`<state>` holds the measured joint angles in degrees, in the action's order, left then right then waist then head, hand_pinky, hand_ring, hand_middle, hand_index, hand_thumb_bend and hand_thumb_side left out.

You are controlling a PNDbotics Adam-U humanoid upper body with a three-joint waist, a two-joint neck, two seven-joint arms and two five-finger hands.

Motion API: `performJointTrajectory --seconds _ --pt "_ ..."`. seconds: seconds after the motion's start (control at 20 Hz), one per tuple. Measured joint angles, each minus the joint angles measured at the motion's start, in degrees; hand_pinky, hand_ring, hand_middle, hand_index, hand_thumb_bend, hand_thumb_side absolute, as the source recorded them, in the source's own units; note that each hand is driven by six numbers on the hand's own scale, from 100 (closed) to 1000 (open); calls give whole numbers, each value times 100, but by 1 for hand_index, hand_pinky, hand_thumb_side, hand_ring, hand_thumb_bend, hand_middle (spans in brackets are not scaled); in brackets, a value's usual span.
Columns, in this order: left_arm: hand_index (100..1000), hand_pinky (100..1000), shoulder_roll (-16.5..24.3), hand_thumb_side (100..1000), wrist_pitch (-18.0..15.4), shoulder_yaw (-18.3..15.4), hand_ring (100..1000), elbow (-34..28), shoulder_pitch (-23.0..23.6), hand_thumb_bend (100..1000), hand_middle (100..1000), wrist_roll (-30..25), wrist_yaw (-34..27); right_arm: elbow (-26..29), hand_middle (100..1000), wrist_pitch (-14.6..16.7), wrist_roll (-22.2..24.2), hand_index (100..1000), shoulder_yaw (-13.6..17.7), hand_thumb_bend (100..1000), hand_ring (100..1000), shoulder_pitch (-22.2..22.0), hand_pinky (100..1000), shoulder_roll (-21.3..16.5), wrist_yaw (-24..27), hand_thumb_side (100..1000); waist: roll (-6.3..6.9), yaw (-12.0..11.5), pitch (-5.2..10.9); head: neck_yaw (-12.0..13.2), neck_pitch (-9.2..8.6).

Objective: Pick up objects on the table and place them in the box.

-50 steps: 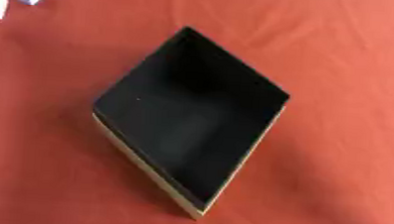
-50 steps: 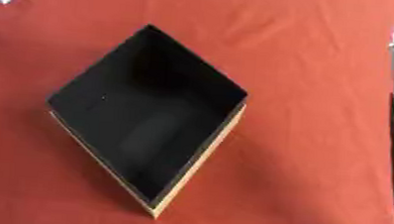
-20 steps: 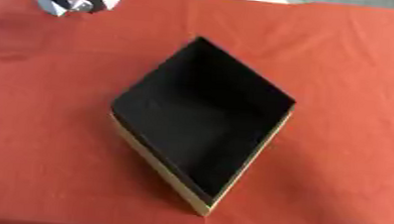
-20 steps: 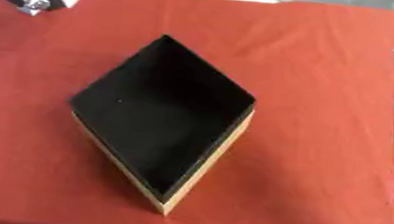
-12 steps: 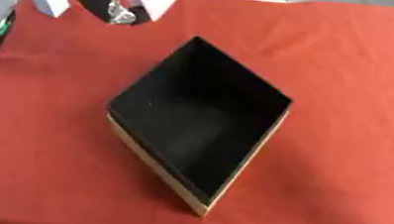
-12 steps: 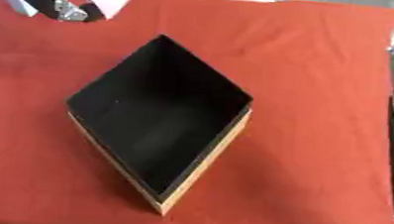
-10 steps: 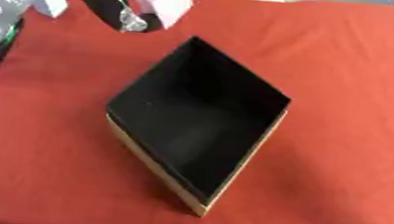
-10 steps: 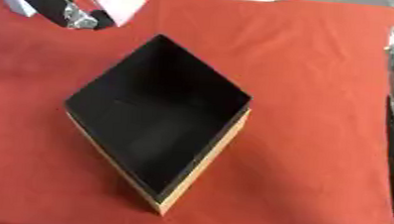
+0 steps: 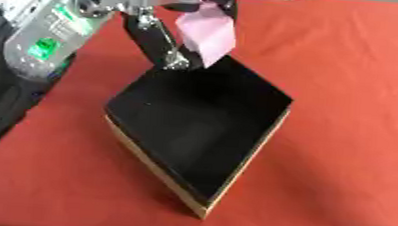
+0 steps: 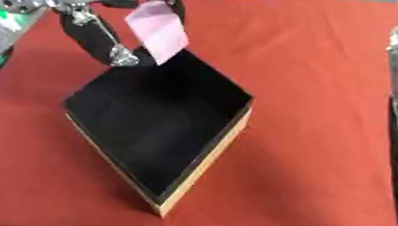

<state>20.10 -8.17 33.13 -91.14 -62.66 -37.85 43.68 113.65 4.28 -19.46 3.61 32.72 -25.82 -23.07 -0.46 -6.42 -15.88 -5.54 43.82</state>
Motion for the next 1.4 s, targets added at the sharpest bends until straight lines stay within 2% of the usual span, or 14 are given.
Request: performJointTrajectory --seconds 0.4,0.6,0.75,0.9,1.05,1.3,1.4 --pt "751 453 -321 109 -203 136 579 503 247 212 634 87 454 0 604 3 -6 799 -7 100 680 0 803 1 7 678 -4 16 -45 -16 0" --pt "777 485 -384 195 -330 231 601 705 373 206 663 71 515 0 604 5 -10 799 -7 100 680 0 803 1 8 678 -3 17 -46 -19 0" --pt "809 520 -441 236 -408 280 634 787 485 240 702 47 522 0 604 9 -14 799 -7 100 680 0 804 1 9 678 -7 25 -55 -23 0" --pt "898 587 -450 358 -503 310 753 854 525 354 809 -21 532 0 604 8 -18 799 -6 100 680 0 804 1 9 679 -19 38 -55 -33 0" --pt "940 648 -450 435 -651 333 819 881 536 488 865 -166 617 0 604 4 -23 799 -6 100 680 0 804 2 10 679 -23 37 -55 -42 0" --pt "957 671 -450 480 -834 298 846 863 570 528 890 -340 865 0 604 -1 -28 799 -5 100 680 -1 804 2 10 678 -37 28 -55 -53 0" --pt "964 685 -449 433 -861 264 858 837 575 549 902 -352 913 0 604 -2 -29 799 -5 100 680 -1 804 2 10 678 -38 27 -55 -59 0"
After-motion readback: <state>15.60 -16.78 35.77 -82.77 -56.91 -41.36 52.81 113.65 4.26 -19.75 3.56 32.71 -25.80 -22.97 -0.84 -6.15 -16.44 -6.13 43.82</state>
